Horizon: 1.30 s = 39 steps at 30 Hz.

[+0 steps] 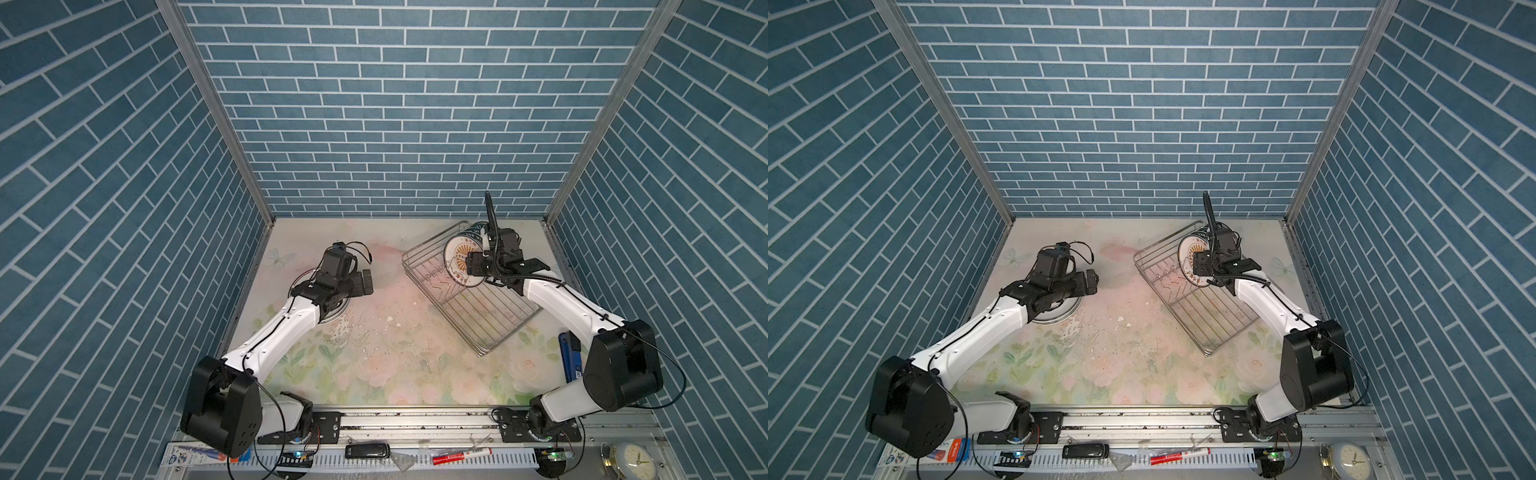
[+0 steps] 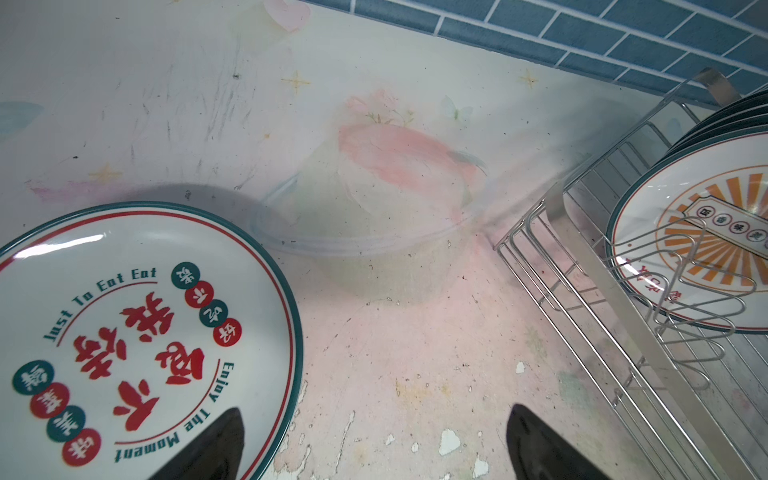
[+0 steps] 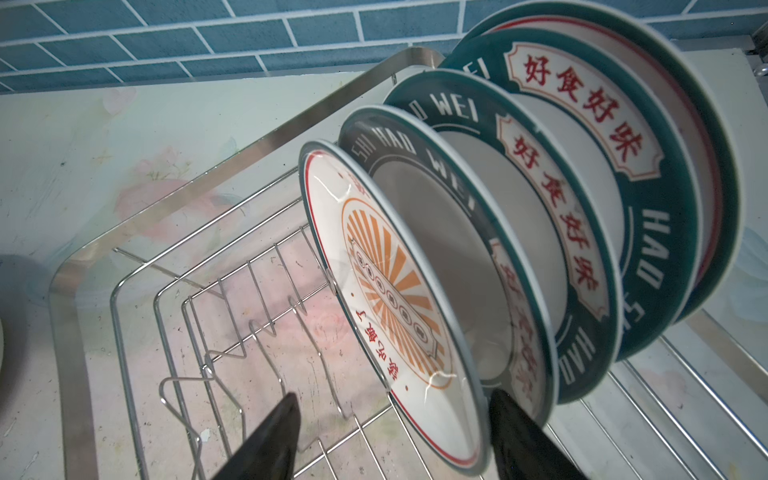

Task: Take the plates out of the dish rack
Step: 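Move the right gripper to the next plate in the rack while the left gripper hovers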

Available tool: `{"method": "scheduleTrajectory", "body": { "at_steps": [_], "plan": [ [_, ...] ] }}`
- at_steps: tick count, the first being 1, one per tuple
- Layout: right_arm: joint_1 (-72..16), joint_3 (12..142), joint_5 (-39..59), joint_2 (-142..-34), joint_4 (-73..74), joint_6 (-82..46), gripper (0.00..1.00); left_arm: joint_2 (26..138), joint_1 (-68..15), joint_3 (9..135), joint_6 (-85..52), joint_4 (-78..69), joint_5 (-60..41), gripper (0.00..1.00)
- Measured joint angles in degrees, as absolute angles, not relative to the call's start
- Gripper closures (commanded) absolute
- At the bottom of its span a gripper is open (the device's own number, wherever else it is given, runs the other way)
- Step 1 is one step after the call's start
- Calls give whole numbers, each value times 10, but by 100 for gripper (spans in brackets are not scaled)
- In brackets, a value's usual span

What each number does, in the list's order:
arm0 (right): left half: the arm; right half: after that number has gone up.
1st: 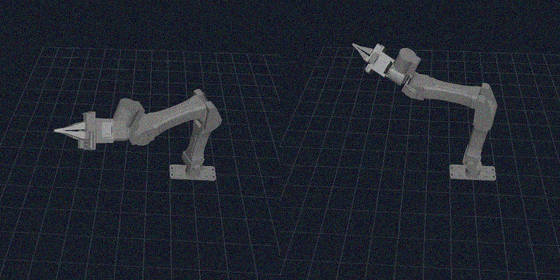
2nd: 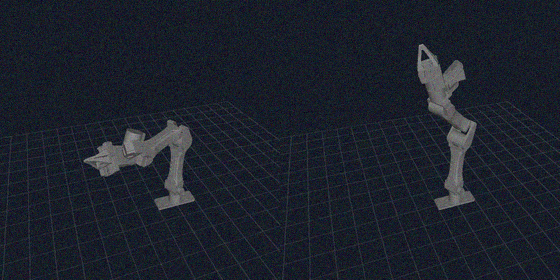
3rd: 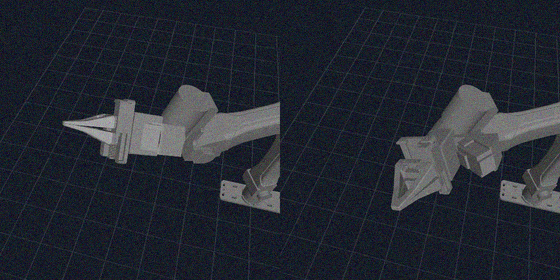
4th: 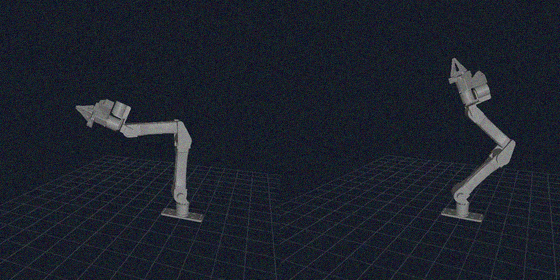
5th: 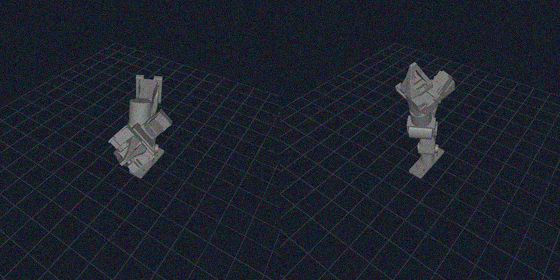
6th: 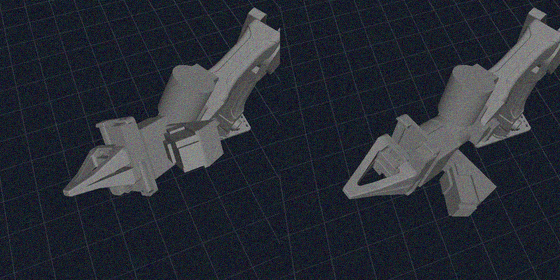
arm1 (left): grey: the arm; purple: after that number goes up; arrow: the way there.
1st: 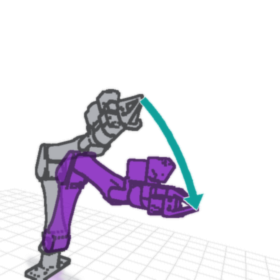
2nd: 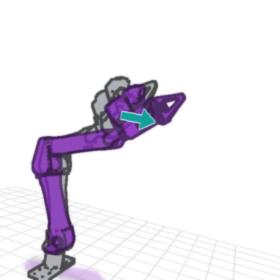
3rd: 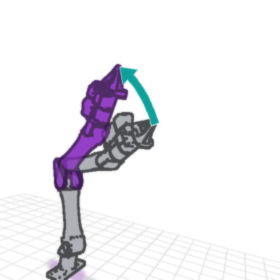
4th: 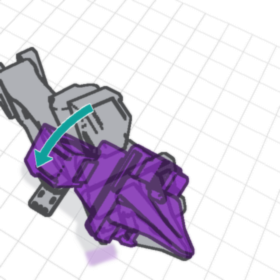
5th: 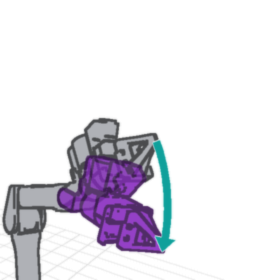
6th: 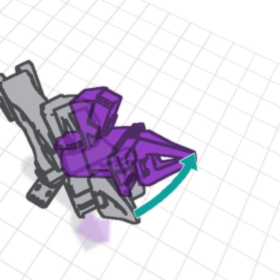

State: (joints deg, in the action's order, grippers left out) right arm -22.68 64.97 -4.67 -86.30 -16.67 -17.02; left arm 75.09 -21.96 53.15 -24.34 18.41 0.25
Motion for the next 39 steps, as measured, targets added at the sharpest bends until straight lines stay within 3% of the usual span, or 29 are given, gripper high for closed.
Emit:
{"method": "scheduleTrajectory", "body": {
  "at_steps": [3, 9, 18, 30, 35, 39],
  "plan": [
    [-225, 650, -42, -866, -163, -164, 46, 766, -219, 534, -240, 180, -14, 1],
    [-215, 650, -25, -888, -146, -161, 53, 790, -220, 534, -233, 164, -45, 1],
    [-206, 649, -11, -898, -122, -154, 70, 742, -220, 501, -238, 121, -41, 1],
    [-203, 648, -6, -913, -96, -131, 77, 766, -220, 521, -239, 141, -43, 1],
    [-202, 647, -11, -915, -92, -107, 89, 733, -220, 509, -240, 143, -21, 1],
    [-203, 647, -2, -922, -87, -86, 89, 707, -220, 506, -240, 143, -6, 1]
  ]
}}
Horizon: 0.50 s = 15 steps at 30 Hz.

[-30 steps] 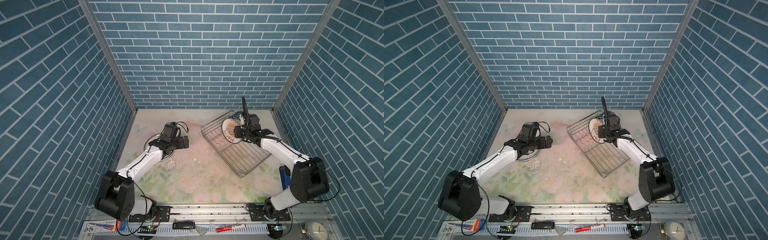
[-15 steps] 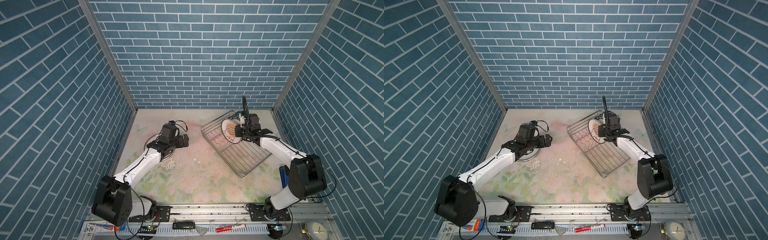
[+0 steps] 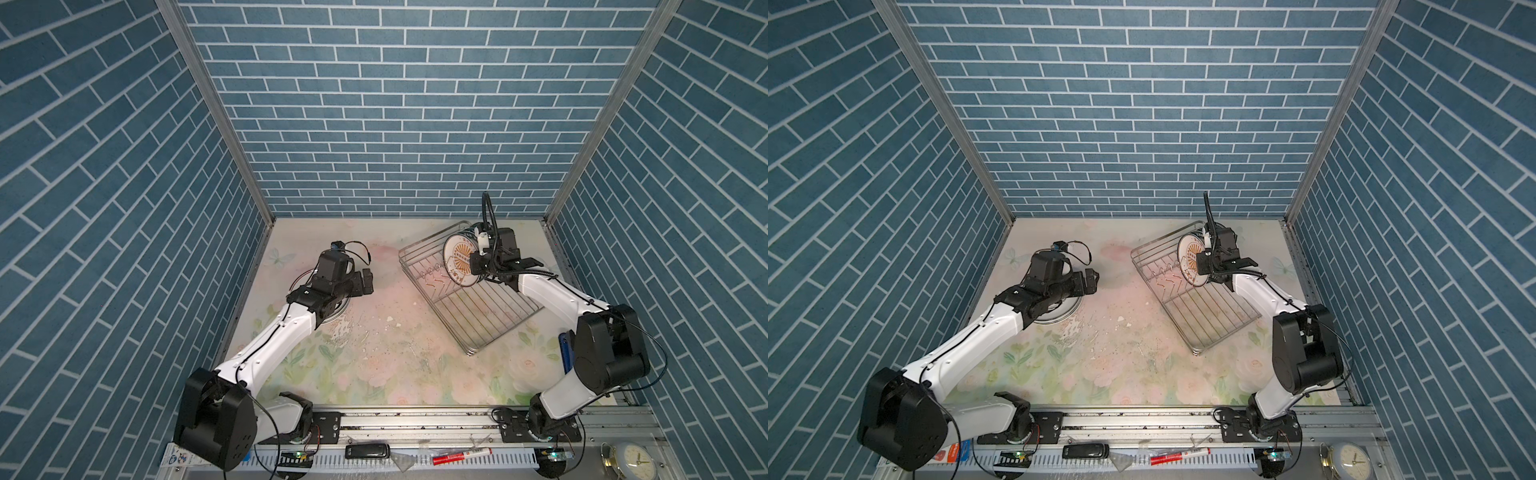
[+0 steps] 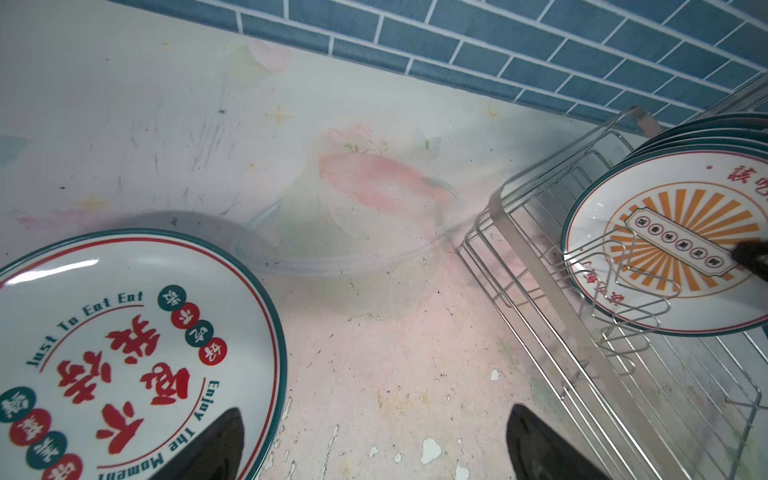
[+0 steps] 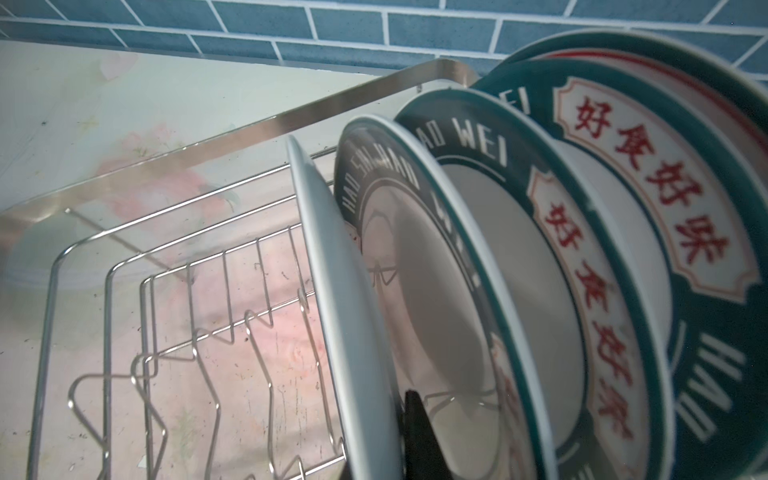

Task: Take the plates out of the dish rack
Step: 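Move the right gripper to the next plate in the rack while the left gripper hovers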

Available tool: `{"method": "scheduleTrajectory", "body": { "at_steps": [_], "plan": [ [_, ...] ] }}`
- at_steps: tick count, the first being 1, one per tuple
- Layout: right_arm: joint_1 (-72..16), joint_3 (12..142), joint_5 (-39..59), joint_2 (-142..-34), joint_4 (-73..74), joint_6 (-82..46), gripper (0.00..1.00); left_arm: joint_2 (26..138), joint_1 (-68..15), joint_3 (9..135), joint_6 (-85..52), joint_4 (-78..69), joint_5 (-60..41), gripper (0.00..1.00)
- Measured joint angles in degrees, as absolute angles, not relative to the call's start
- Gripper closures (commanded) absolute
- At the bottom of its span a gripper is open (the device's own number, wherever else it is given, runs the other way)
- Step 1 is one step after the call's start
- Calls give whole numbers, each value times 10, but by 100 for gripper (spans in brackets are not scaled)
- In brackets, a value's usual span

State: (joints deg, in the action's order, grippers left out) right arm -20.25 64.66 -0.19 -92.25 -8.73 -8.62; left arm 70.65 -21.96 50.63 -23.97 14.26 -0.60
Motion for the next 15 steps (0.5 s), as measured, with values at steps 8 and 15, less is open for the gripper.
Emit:
{"method": "scheduleTrajectory", "body": {
  "at_steps": [8, 15],
  "plan": [
    [-205, 646, 7, -925, -87, -91, 93, 759, -220, 521, -240, 154, -14, 1],
    [-205, 641, 7, -920, -85, -91, 96, 775, -220, 525, -239, 160, -31, 1]
  ]
}}
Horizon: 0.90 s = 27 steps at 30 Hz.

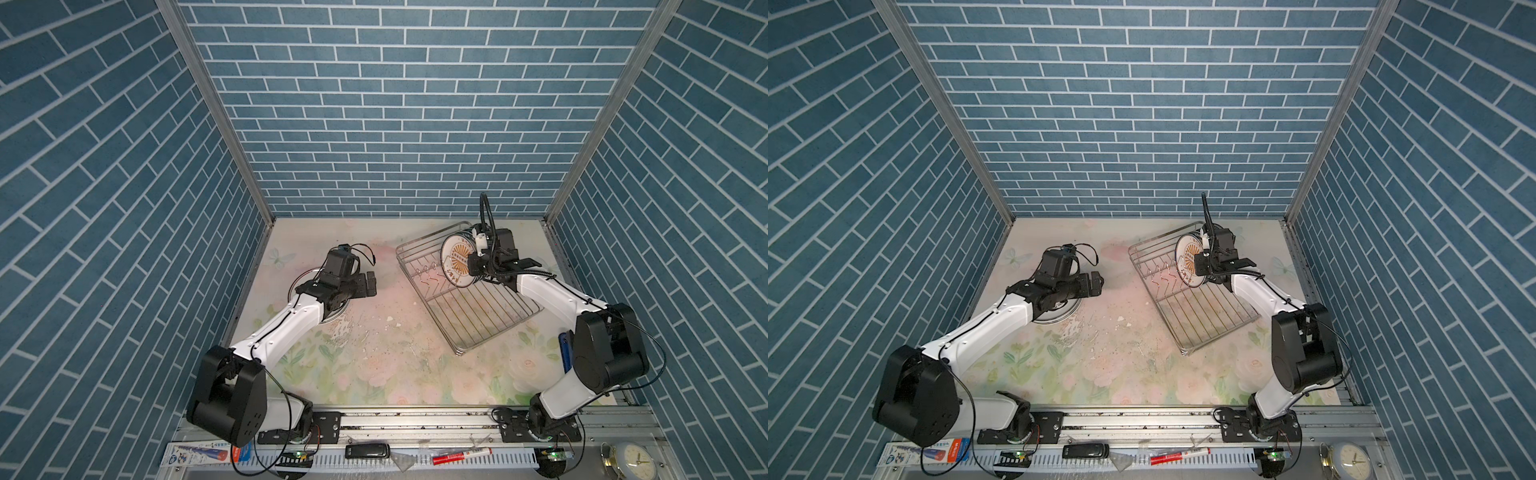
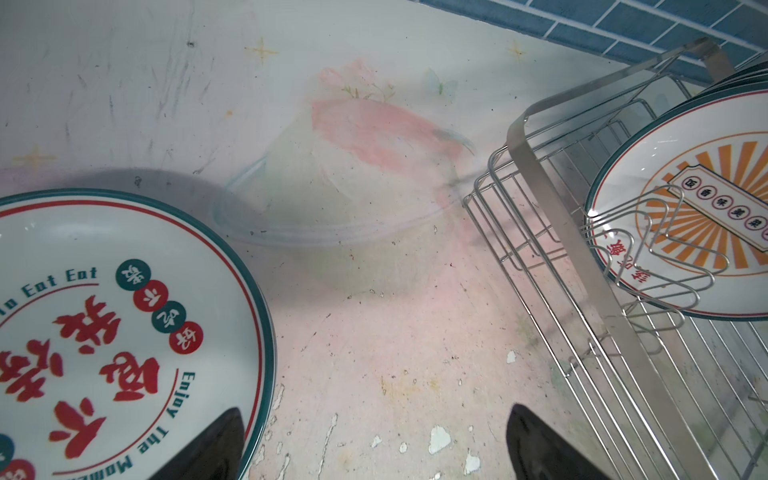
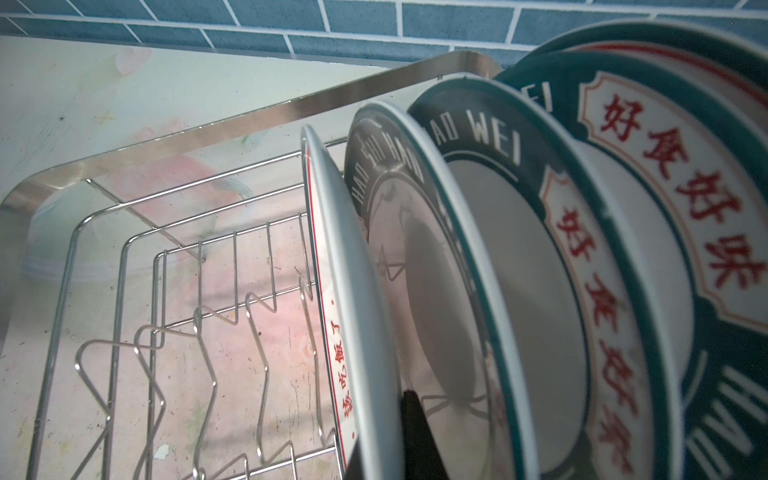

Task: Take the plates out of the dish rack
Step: 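Move the right gripper to the next plate in the rack while the left gripper hovers, then lift the orange-sunburst plate out of the rack with the right gripper toward the left gripper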

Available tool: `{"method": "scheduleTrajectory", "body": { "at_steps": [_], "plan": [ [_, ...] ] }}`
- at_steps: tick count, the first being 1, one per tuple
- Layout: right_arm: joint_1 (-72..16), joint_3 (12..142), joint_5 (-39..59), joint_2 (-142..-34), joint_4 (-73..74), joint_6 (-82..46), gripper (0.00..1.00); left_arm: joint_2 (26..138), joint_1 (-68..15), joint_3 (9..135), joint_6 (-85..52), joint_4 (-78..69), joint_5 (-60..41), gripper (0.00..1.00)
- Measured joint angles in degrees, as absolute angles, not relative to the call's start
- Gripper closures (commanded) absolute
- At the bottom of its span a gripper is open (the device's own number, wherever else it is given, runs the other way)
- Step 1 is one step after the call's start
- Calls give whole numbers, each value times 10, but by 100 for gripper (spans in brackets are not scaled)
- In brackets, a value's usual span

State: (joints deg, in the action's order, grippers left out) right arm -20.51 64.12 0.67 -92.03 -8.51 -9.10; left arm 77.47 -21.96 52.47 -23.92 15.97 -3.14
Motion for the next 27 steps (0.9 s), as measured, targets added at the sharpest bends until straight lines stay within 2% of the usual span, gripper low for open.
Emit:
{"method": "scheduleTrajectory", "body": {
  "at_steps": [2, 16, 27],
  "plan": [
    [-205, 637, 6, -913, -85, -90, 100, 770, -220, 525, -239, 160, -33, 1],
    [-209, 610, -16, -774, -80, -92, 100, 760, -220, 517, -237, 123, -34, 1],
    [-241, 503, 15, -636, 6, -118, 100, 755, -220, 493, -243, 99, -16, 1]
  ]
}}
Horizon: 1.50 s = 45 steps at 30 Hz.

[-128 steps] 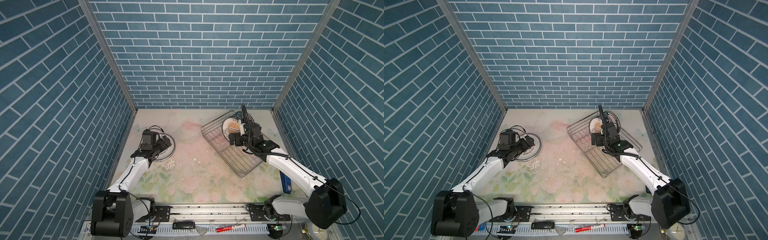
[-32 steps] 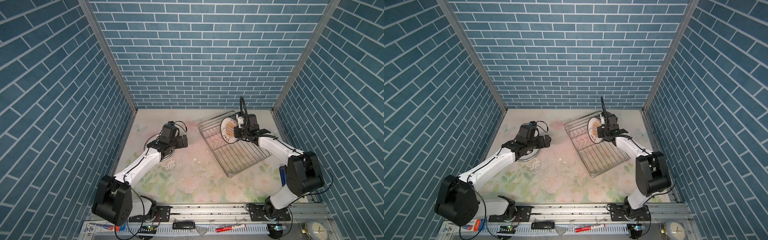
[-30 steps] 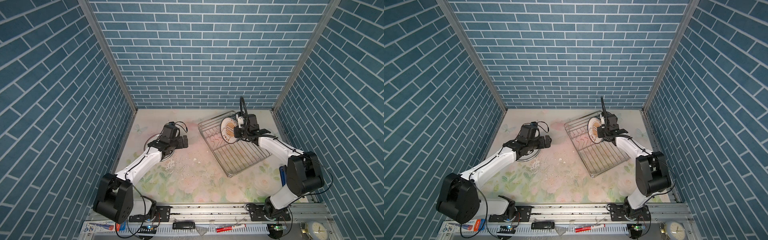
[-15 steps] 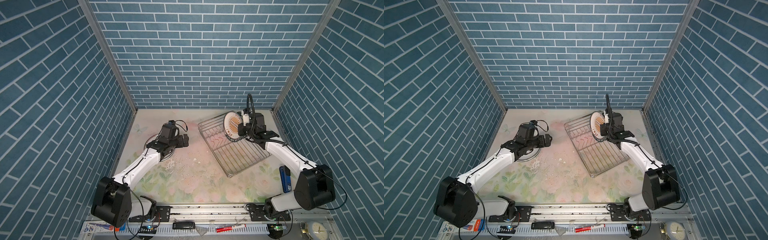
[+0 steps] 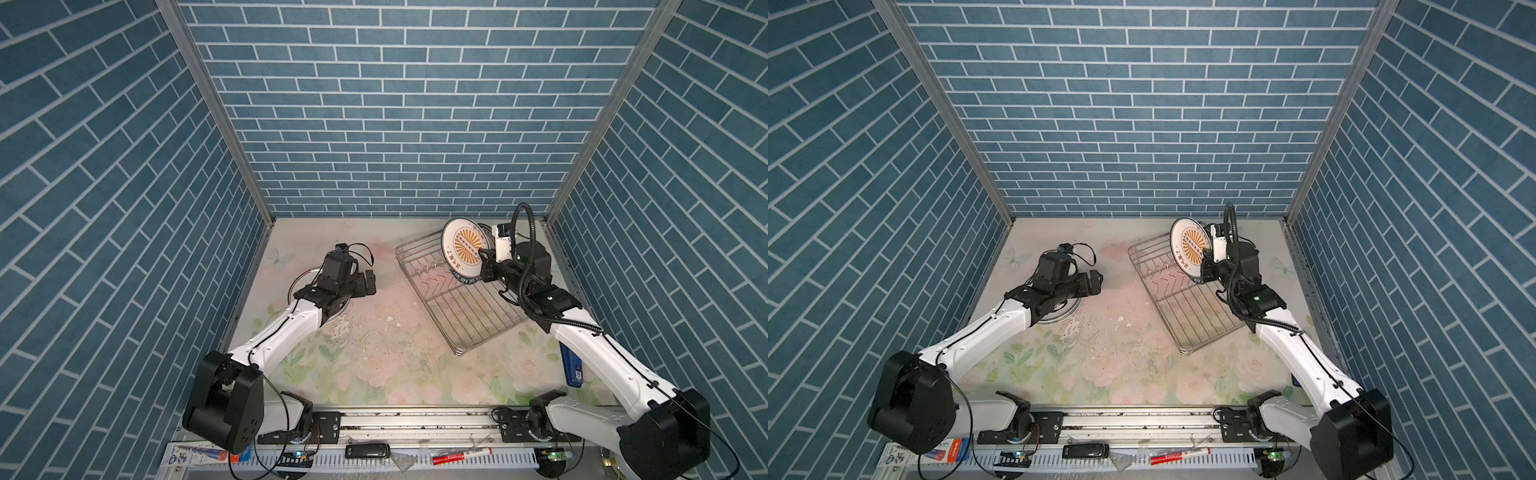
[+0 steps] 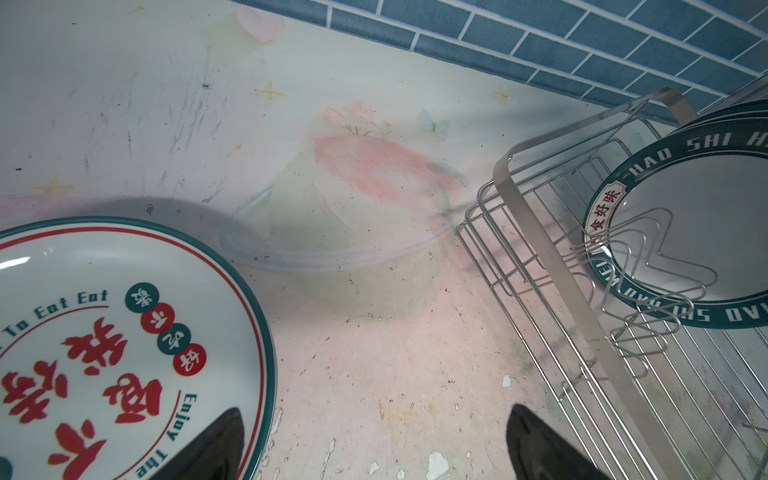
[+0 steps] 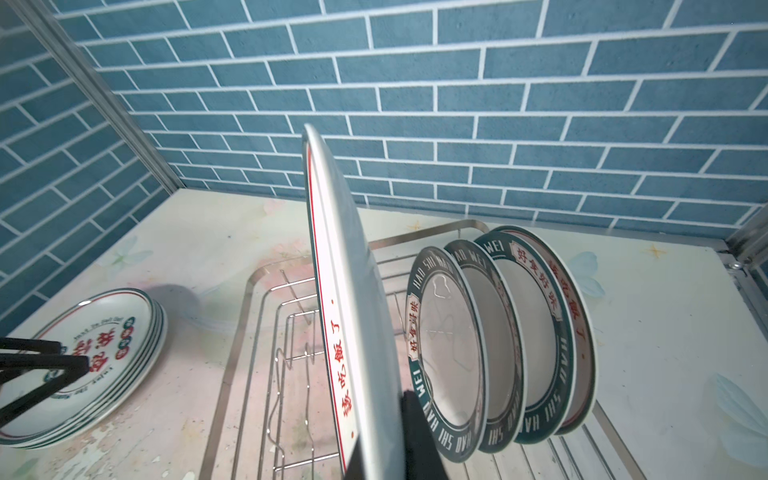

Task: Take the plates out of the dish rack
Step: 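Lift the orange-sunburst plate out of the rack with the right gripper toward the left gripper, then close the left gripper on the plate rim while the right gripper holds it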

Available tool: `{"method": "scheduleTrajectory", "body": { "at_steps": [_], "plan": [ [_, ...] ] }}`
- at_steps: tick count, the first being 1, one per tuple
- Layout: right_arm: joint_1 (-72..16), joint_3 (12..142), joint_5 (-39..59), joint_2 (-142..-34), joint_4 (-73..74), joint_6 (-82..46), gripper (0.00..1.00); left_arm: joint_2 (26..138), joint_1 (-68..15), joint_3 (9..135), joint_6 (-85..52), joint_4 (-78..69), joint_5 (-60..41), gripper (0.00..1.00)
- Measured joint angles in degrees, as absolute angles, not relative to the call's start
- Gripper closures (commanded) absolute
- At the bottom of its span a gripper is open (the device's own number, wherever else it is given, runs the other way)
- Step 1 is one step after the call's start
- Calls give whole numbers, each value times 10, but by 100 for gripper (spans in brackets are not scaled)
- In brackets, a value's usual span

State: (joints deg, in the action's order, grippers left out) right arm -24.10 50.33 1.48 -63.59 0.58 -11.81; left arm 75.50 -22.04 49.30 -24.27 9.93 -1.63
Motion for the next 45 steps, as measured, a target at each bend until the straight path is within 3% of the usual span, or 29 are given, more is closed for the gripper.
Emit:
{"method": "scheduleTrajectory", "body": {
  "at_steps": [18, 26, 37, 42, 45],
  "plan": [
    [-241, 415, 232, -670, 151, -340, 100, 732, -221, 462, -244, -8, -220, 1],
    [-241, 416, 325, -763, 207, -420, 100, 731, -221, 443, -261, -42, -241, 1],
    [-248, 433, 403, -812, 288, -491, 100, 736, -220, 437, -289, -69, -271, 1],
    [-267, 446, 419, -831, 295, -498, 100, 738, -221, 437, -298, -77, -283, 17],
    [-277, 452, 426, -838, 296, -498, 100, 749, -220, 438, -303, -85, -296, 36]
  ]
}}
